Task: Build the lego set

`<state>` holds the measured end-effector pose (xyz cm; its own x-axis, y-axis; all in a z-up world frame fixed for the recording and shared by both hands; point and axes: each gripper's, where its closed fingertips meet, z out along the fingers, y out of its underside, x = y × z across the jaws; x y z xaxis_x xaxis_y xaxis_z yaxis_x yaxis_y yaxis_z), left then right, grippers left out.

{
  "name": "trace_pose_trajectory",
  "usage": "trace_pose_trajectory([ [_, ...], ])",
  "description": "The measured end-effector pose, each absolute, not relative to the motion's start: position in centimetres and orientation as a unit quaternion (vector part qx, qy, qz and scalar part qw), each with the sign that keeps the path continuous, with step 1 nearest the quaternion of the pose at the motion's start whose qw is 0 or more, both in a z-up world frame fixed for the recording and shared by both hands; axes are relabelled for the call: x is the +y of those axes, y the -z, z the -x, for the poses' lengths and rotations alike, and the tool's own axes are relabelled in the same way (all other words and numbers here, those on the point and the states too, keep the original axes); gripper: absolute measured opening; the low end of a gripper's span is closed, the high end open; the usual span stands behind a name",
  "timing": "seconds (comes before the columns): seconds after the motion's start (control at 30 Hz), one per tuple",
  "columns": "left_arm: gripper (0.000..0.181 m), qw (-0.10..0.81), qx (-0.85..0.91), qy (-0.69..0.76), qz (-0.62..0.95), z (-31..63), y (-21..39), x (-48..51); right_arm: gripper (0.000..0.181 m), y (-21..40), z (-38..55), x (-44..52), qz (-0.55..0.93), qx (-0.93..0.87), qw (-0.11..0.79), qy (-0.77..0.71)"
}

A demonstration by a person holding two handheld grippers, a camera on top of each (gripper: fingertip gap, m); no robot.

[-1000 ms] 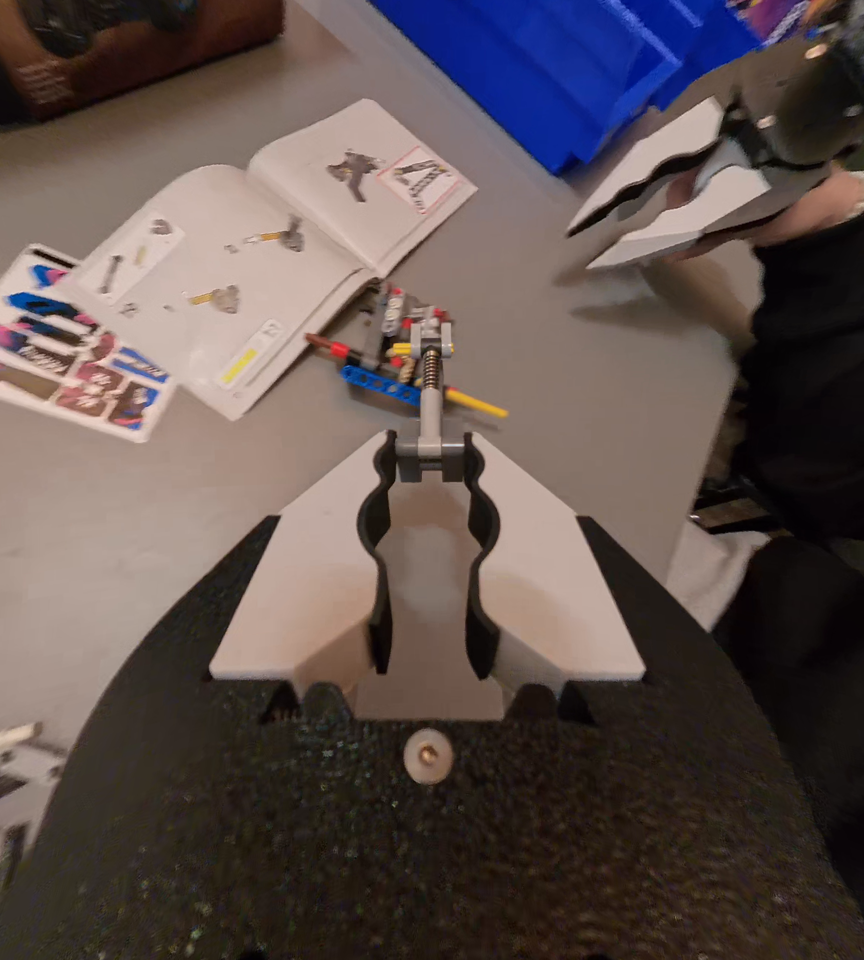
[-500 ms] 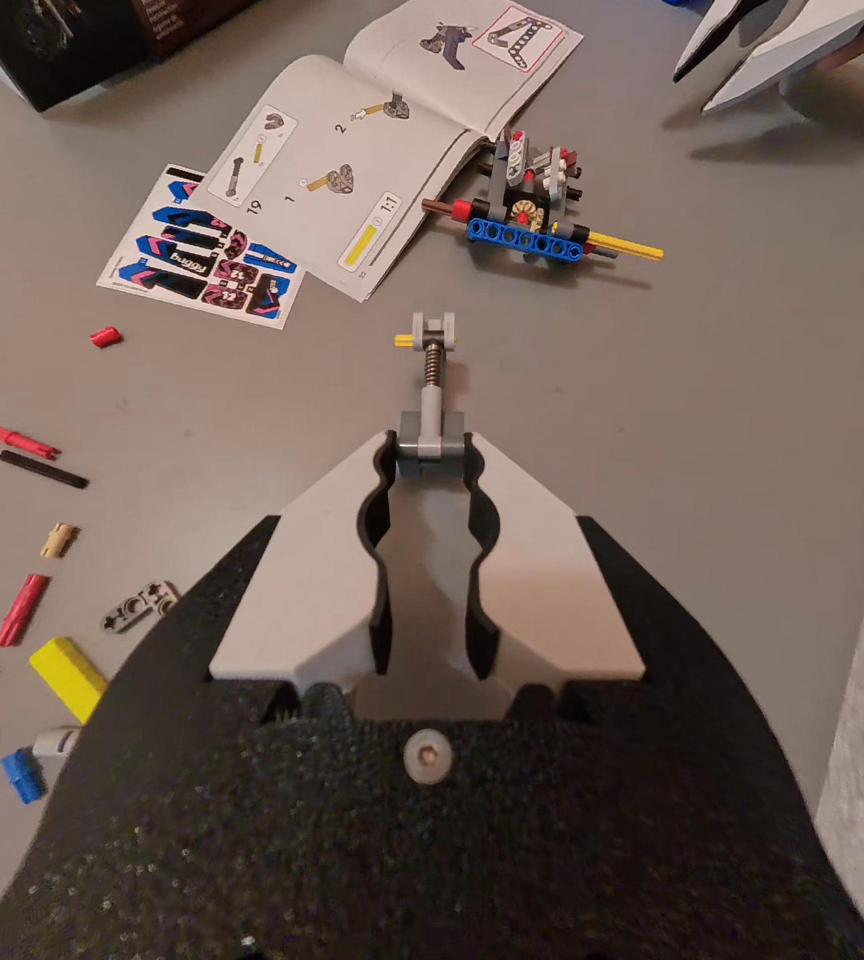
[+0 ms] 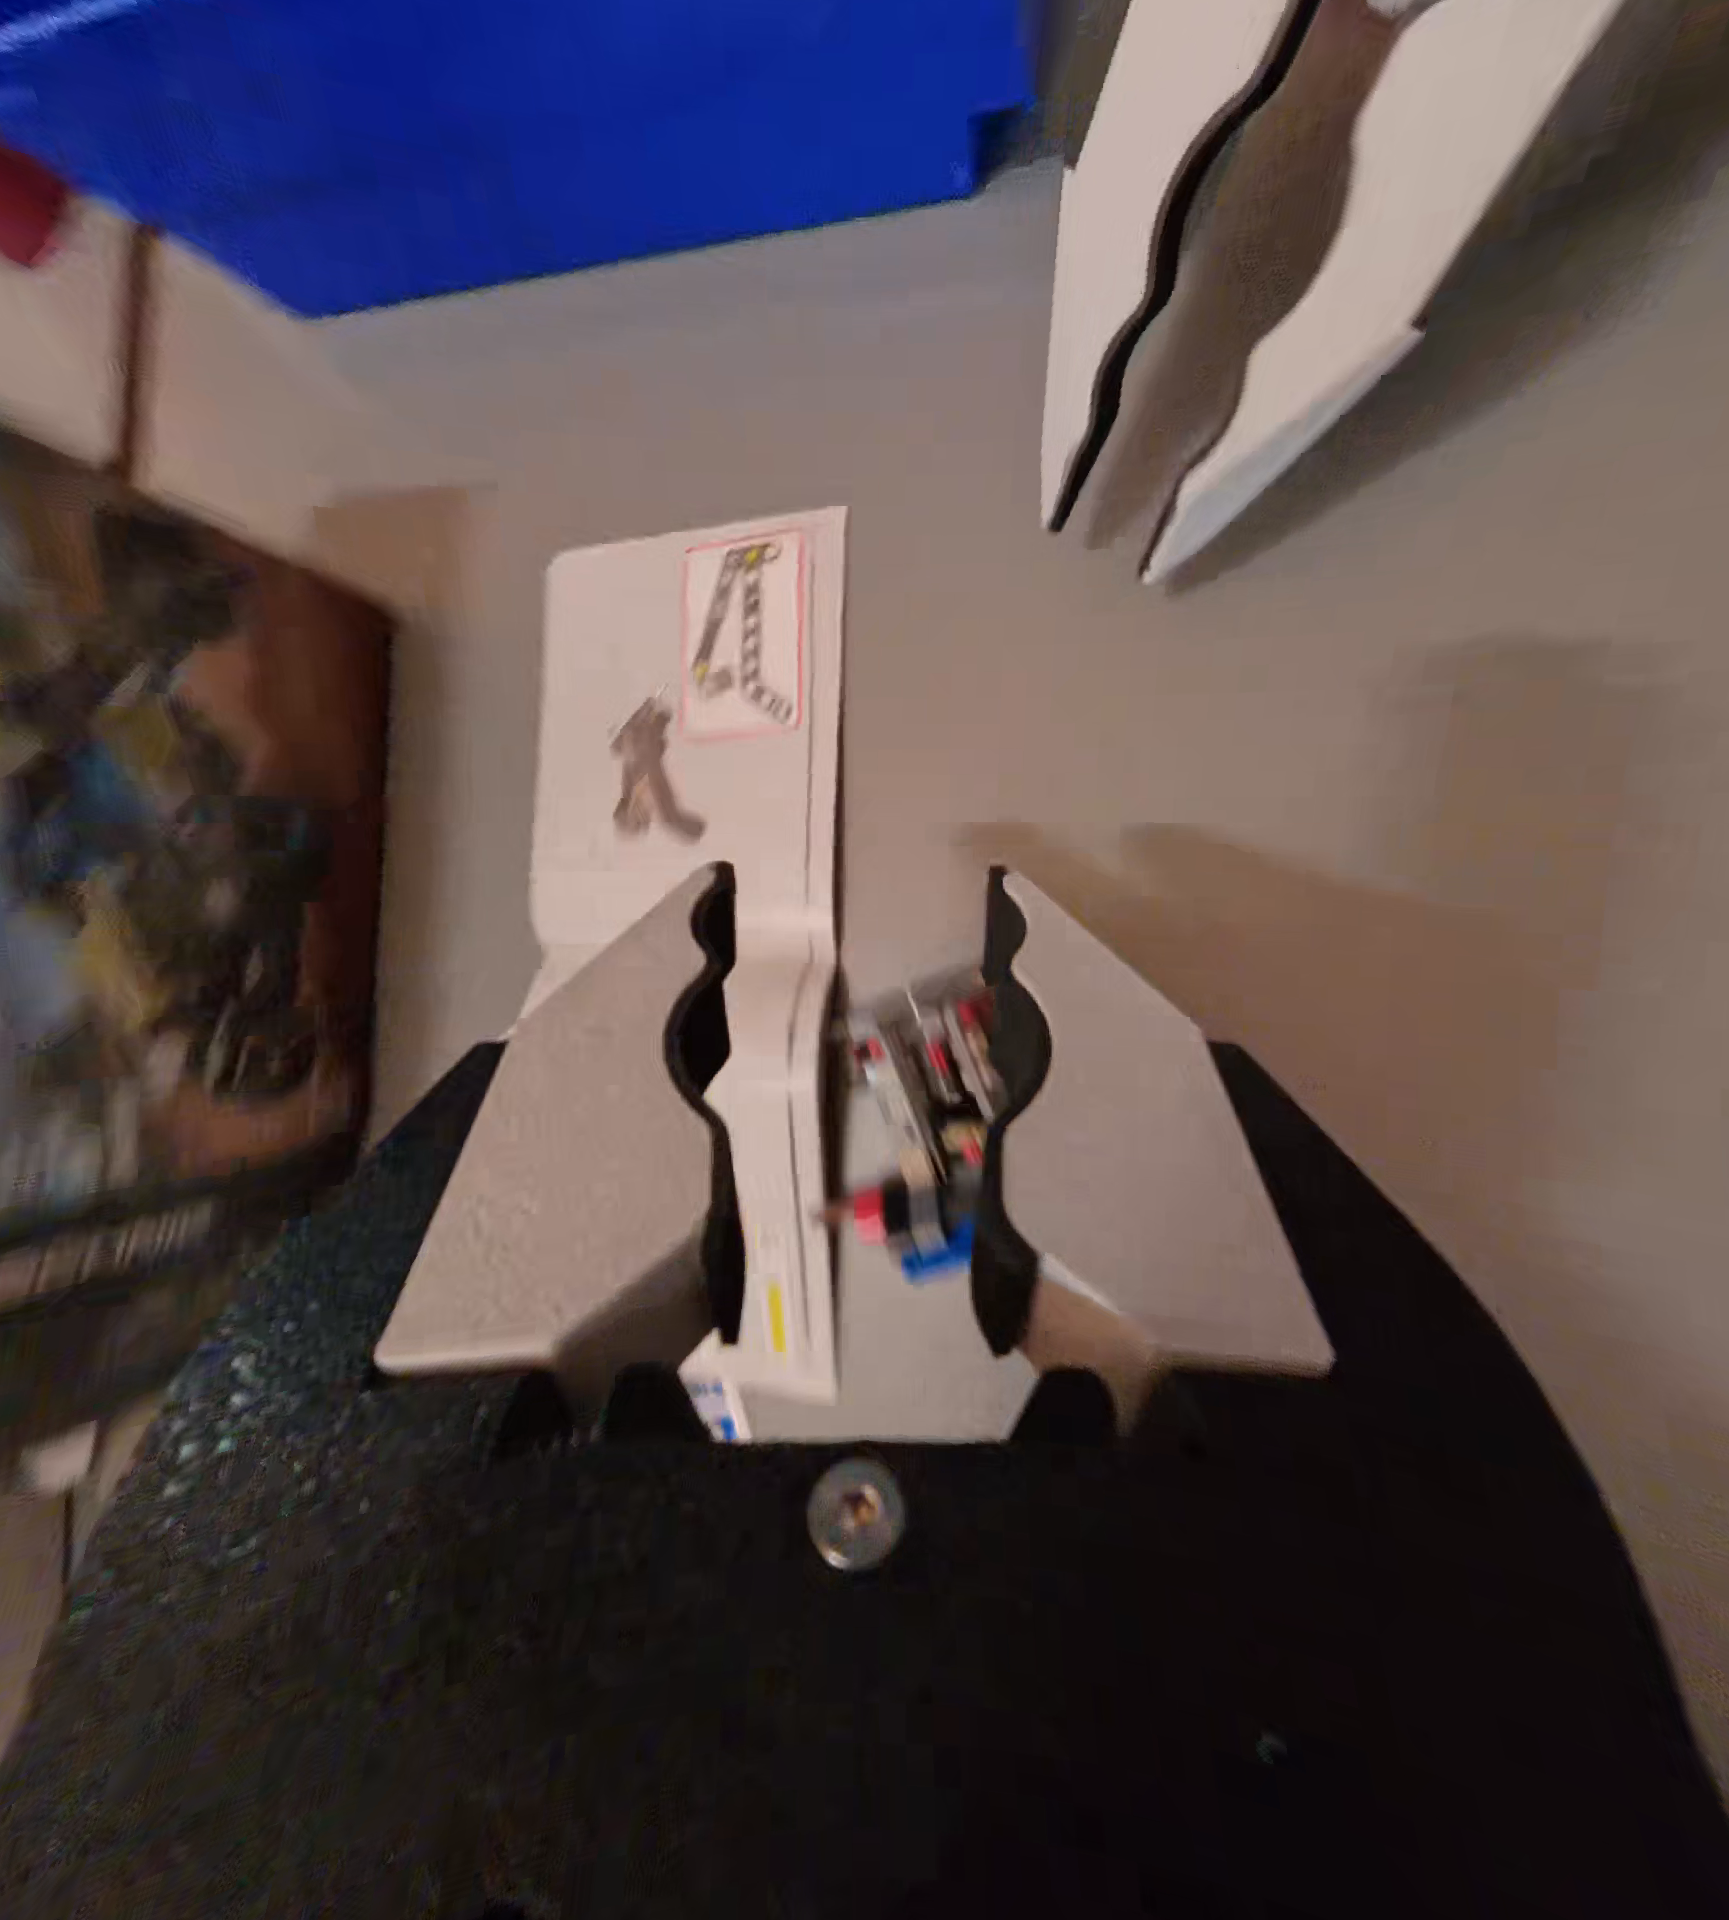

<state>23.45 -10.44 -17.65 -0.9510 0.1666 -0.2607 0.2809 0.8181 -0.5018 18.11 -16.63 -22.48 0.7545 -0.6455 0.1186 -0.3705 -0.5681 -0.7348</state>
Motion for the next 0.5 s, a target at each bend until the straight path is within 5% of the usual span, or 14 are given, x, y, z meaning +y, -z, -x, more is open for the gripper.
trace_pose_trajectory([
  [0.03,0.050,0.079,0.958,0.244,-0.130,-24.2,19.3,-11.9,0.021,22.3,-18.0,-16.8,0.864,0.293,0.362,0.193],
  [0.3,0.058,-0.020,0.979,0.170,-0.111,-26.3,25.3,-16.1,0.021,21.7,-16.9,-20.0,0.849,0.316,0.371,0.206],
  [0.5,0.016,-0.018,0.959,0.185,-0.213,-23.5,25.2,-15.8,0.022,20.9,-16.4,-21.7,0.838,0.330,0.378,0.213],
])
